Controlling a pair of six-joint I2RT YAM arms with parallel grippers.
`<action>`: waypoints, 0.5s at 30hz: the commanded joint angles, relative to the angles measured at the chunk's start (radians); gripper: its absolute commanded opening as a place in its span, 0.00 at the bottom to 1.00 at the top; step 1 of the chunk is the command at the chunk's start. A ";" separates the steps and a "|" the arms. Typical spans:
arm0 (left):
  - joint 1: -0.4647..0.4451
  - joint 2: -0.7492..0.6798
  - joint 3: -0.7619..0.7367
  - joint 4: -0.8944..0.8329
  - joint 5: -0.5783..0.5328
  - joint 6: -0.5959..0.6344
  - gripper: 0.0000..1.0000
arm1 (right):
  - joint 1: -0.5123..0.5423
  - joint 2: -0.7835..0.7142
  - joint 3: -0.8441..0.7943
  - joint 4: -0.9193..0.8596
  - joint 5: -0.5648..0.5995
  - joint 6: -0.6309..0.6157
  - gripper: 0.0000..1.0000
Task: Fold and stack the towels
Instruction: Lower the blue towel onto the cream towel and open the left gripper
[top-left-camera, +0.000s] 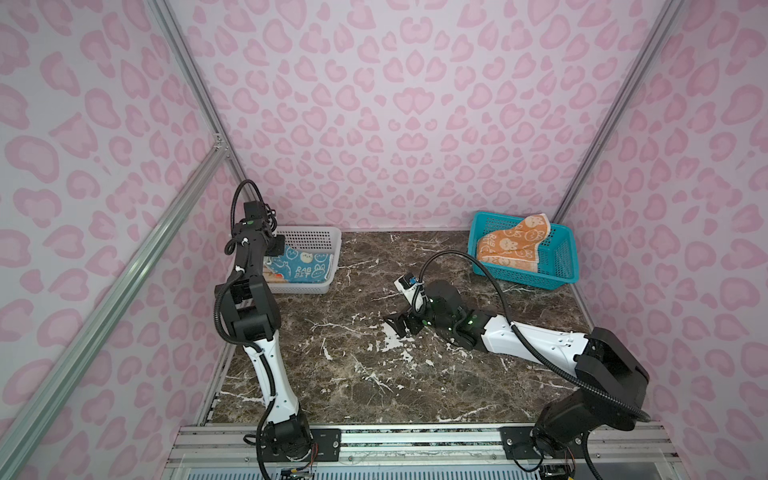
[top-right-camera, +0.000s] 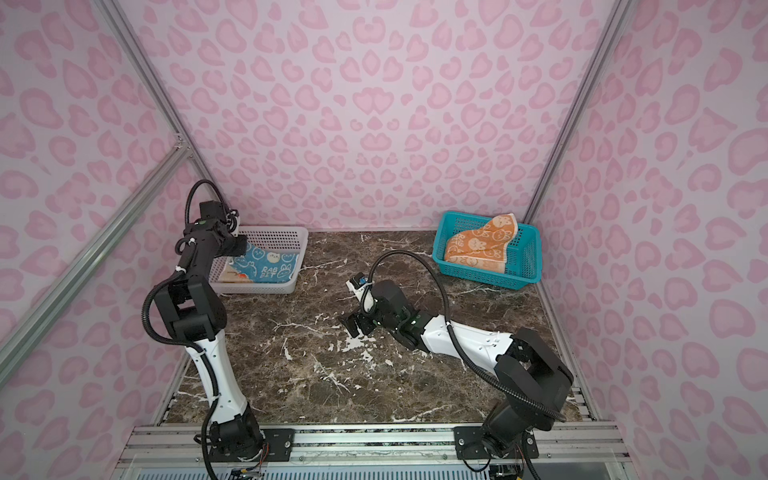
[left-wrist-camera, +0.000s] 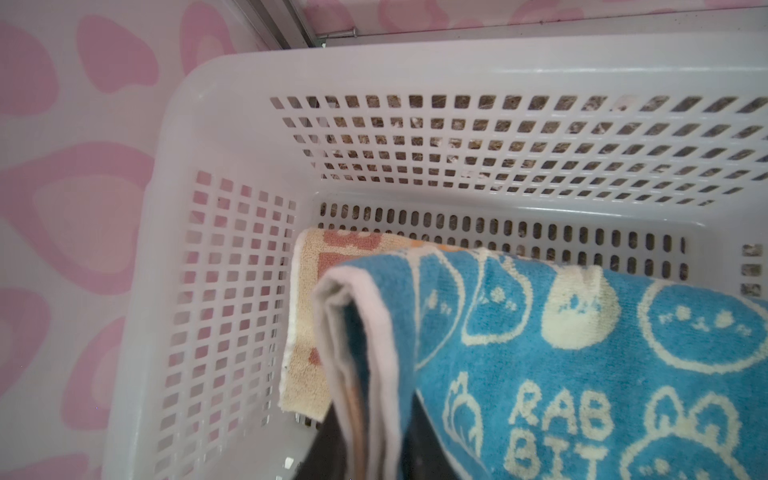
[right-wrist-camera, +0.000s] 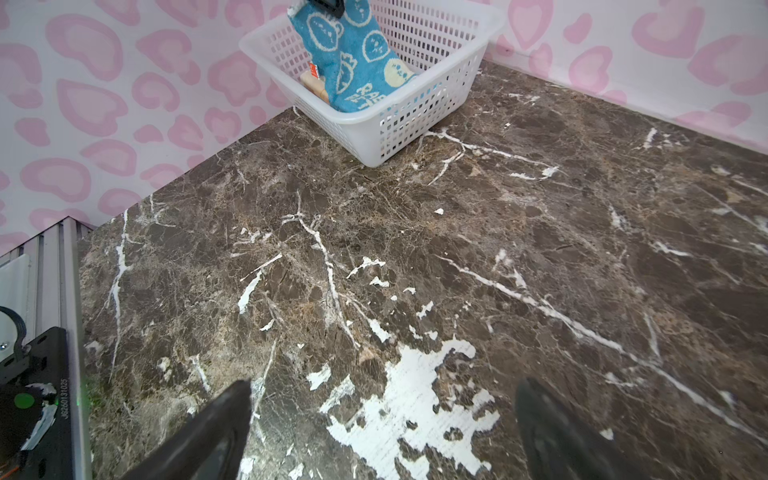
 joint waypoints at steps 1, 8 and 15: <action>0.002 0.010 0.008 -0.009 -0.010 -0.016 0.53 | 0.000 -0.002 -0.003 0.013 -0.004 -0.001 0.99; 0.002 -0.058 0.003 -0.015 0.011 -0.062 0.68 | 0.000 -0.030 -0.030 0.034 0.017 0.009 0.99; 0.002 -0.214 -0.115 0.034 0.093 -0.102 0.69 | 0.000 -0.051 -0.037 0.030 0.018 0.003 0.99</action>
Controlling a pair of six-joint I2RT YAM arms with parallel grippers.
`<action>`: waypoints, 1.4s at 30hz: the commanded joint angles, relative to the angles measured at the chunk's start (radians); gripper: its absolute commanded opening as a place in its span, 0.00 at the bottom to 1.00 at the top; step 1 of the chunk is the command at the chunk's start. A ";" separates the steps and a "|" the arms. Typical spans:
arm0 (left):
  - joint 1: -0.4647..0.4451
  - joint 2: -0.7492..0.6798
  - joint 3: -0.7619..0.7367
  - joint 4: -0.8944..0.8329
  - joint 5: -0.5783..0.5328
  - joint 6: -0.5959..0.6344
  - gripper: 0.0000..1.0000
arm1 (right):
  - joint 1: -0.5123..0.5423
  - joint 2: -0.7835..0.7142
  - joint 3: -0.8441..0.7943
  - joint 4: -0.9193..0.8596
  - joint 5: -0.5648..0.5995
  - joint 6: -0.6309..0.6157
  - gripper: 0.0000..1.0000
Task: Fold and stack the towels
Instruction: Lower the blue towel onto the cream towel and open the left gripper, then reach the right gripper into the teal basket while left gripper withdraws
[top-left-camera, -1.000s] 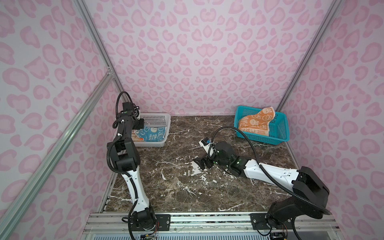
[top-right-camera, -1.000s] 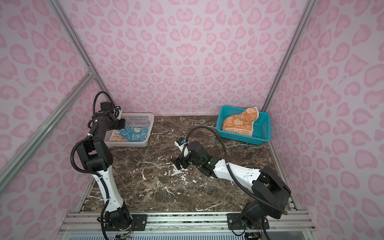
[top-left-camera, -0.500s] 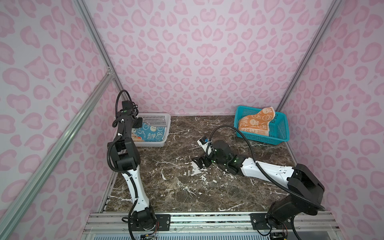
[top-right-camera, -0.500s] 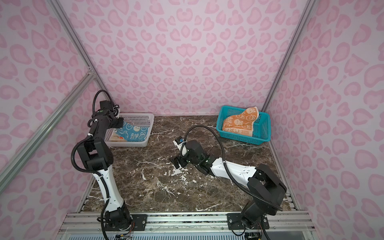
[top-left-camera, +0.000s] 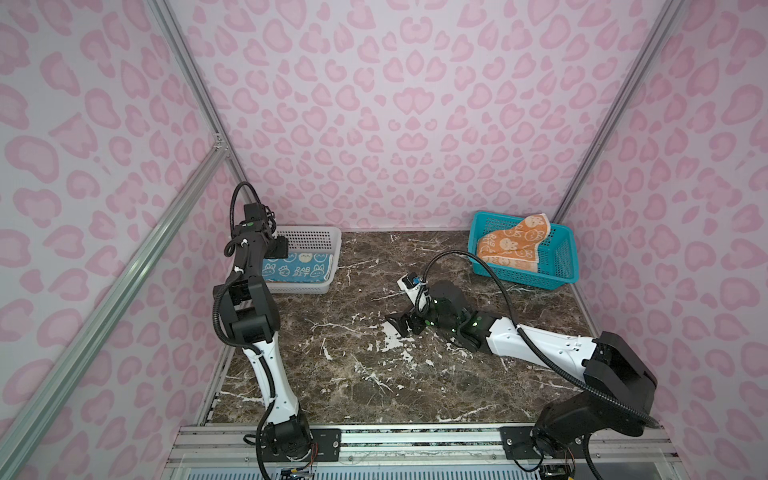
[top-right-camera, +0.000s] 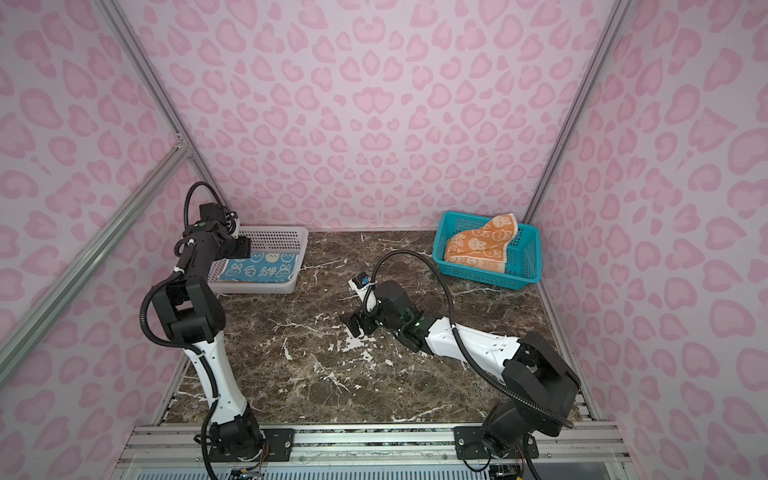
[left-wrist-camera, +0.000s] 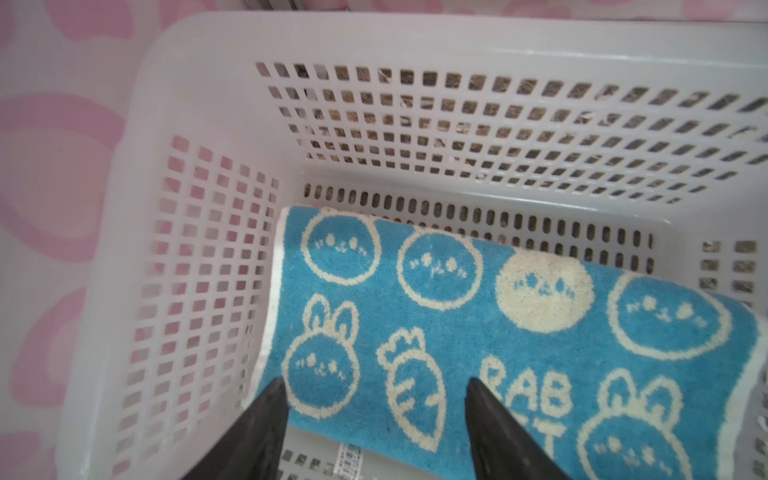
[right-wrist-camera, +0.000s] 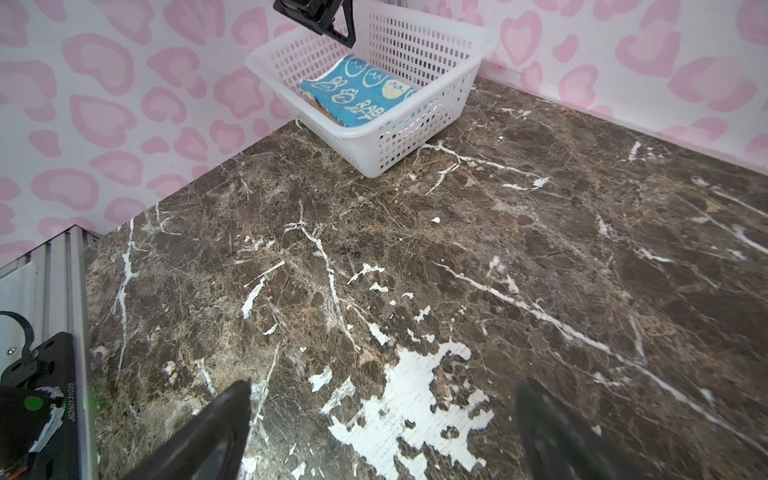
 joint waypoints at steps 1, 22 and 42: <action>0.003 -0.184 -0.046 0.037 0.053 -0.035 0.69 | 0.000 -0.009 -0.012 0.016 0.009 0.001 0.99; -0.065 -0.687 -0.492 0.197 0.299 -0.088 0.68 | -0.012 -0.130 0.008 -0.114 0.141 -0.045 0.99; -0.374 -1.133 -1.108 0.544 0.404 -0.319 0.68 | -0.521 -0.126 0.271 -0.514 0.324 0.066 0.89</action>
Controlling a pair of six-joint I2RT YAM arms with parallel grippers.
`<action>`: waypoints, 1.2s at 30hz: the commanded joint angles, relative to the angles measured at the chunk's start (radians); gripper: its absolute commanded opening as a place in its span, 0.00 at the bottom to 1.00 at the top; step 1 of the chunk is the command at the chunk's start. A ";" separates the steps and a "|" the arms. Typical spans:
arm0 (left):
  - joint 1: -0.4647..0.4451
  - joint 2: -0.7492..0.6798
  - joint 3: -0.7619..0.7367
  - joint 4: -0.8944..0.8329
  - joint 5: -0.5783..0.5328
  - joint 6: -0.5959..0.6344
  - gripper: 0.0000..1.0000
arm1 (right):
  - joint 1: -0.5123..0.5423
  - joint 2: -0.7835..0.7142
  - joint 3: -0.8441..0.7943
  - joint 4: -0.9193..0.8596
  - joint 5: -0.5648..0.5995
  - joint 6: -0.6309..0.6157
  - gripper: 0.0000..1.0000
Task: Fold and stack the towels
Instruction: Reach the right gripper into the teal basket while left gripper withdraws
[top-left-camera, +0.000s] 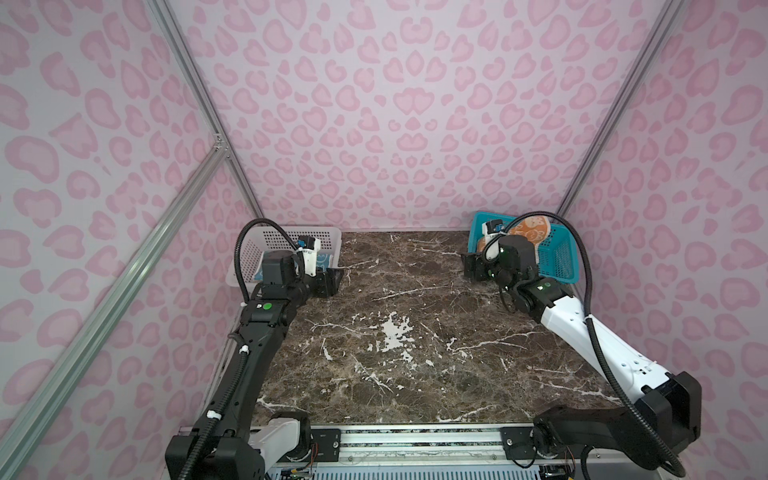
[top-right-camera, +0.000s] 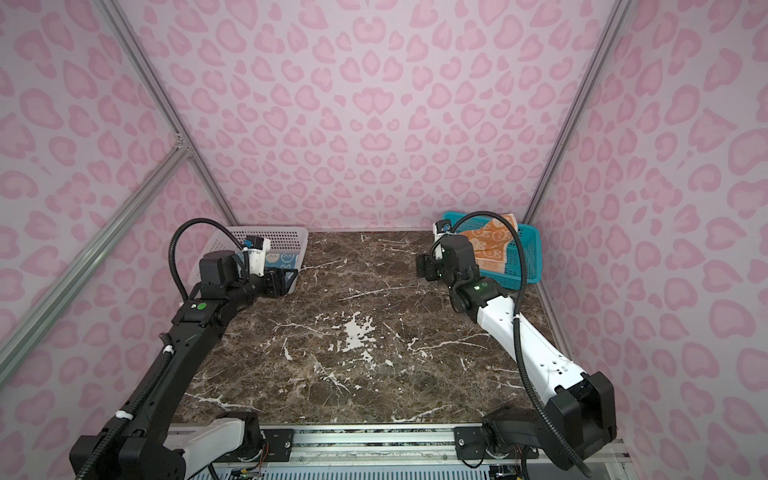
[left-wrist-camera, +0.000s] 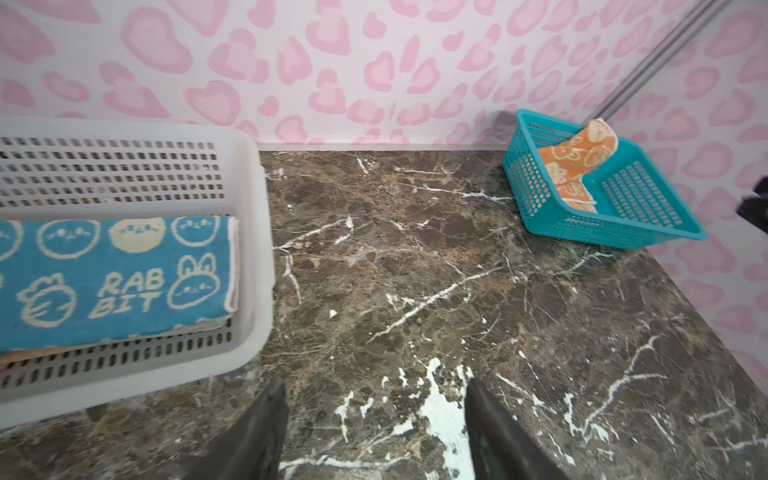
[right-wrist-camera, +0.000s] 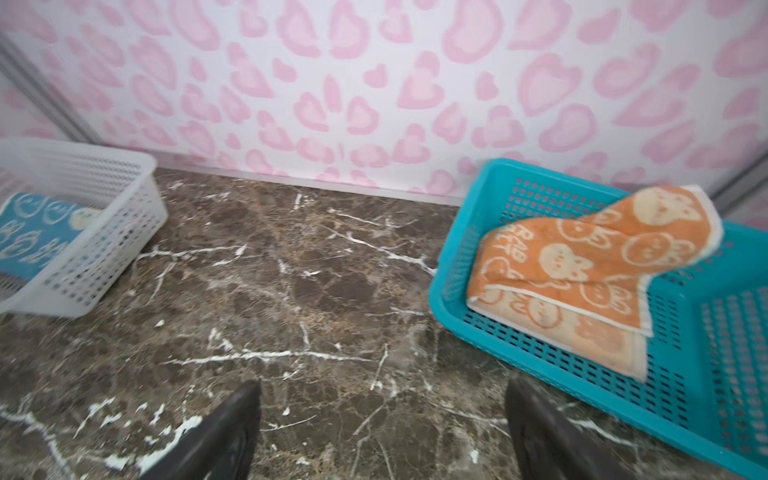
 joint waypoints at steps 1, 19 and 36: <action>-0.062 -0.044 -0.061 0.107 -0.010 -0.050 0.68 | -0.069 0.071 0.065 -0.118 0.052 0.060 0.87; -0.337 -0.066 -0.316 0.237 -0.261 -0.223 0.68 | -0.285 0.673 0.563 -0.347 0.017 0.163 0.78; -0.429 0.123 -0.254 0.292 -0.240 -0.259 0.68 | -0.329 1.118 0.975 -0.495 -0.069 0.170 0.74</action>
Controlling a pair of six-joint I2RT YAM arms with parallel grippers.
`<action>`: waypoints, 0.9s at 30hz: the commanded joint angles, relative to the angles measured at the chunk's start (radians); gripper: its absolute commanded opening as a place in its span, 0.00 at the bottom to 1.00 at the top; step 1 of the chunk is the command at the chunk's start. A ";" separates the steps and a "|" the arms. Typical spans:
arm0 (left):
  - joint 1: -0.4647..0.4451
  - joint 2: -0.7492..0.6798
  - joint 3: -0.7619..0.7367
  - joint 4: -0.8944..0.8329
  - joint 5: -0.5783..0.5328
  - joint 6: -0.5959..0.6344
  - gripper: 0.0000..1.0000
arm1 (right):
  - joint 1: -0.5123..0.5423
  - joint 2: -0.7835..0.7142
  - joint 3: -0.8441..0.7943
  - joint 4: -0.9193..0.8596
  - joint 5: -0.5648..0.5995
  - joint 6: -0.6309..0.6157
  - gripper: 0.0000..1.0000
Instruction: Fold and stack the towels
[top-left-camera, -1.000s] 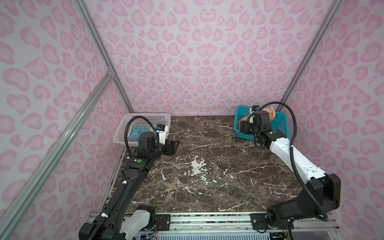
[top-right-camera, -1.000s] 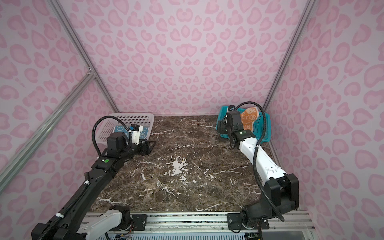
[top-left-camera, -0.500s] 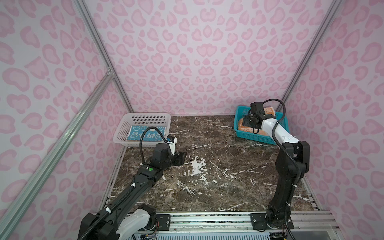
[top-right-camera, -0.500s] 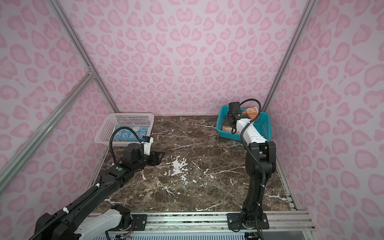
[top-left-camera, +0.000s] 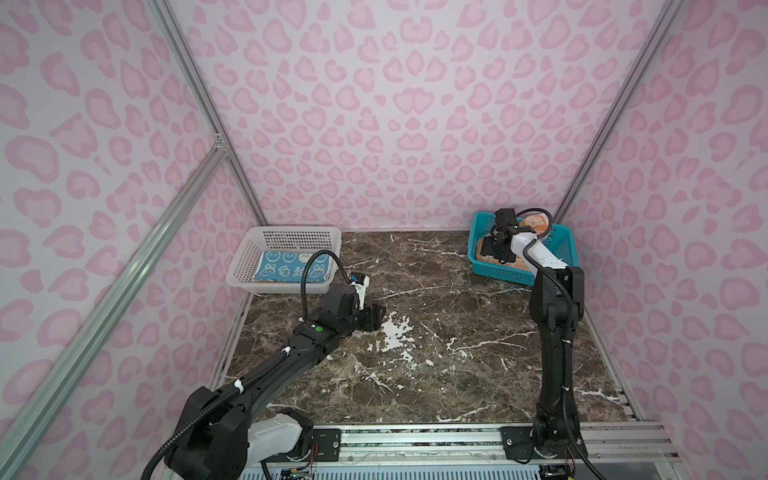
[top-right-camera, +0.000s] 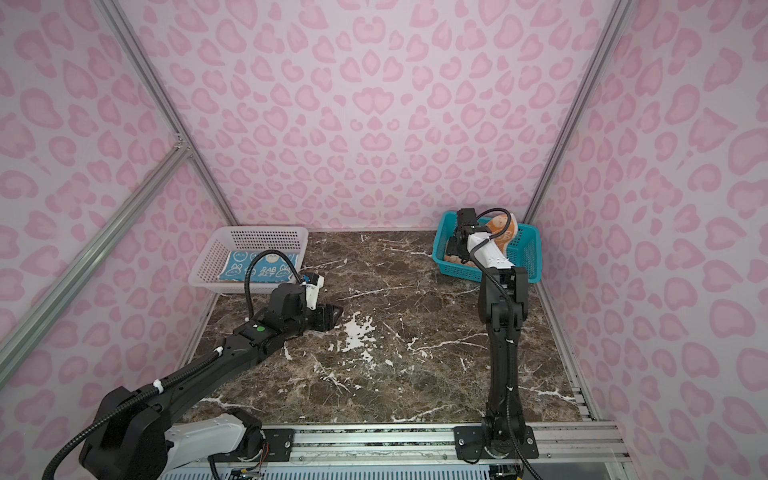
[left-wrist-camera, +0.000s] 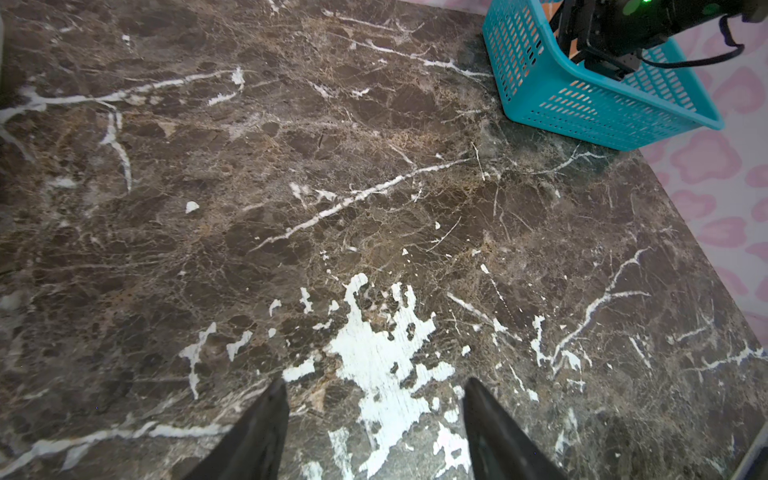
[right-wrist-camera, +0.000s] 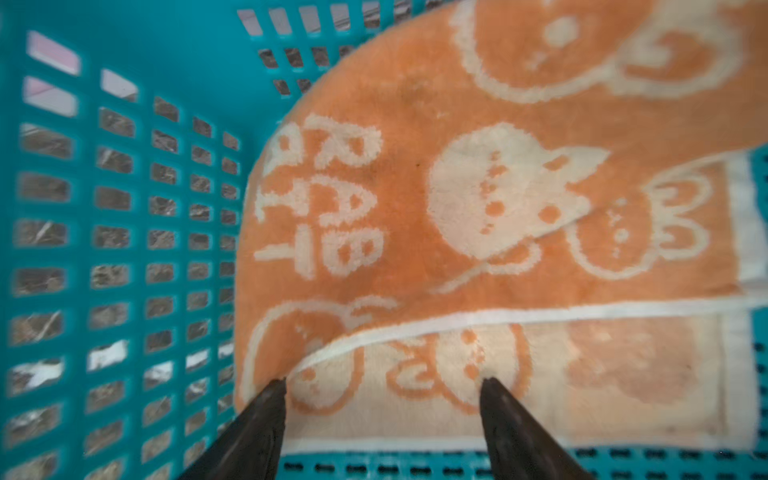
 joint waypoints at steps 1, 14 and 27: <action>-0.007 0.024 0.022 0.052 0.013 -0.031 0.68 | 0.002 0.071 0.076 -0.090 -0.013 0.000 0.72; -0.011 0.088 0.073 0.050 0.061 -0.050 0.68 | -0.011 0.081 0.153 -0.134 -0.022 -0.018 0.00; -0.016 0.125 0.140 0.043 0.099 -0.037 0.68 | -0.013 -0.333 -0.224 0.144 -0.027 -0.031 0.00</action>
